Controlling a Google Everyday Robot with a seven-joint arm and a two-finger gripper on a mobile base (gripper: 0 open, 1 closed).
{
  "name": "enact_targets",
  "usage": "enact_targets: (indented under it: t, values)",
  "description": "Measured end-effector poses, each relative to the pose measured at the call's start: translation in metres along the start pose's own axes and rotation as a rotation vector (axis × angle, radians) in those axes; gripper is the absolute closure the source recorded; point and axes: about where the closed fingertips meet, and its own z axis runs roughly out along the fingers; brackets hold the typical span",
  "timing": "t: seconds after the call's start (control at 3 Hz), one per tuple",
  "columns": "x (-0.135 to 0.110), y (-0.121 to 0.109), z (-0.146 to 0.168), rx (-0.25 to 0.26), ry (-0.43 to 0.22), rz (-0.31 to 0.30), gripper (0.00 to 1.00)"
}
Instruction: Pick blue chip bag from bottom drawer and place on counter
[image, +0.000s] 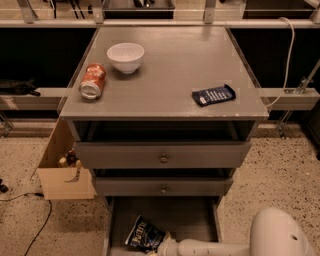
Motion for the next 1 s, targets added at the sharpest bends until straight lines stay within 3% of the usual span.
enact_targets:
  t: [1.0]
  values:
    - [-0.0023,0.0011,-0.0025,0.0,0.0,0.0,0.73]
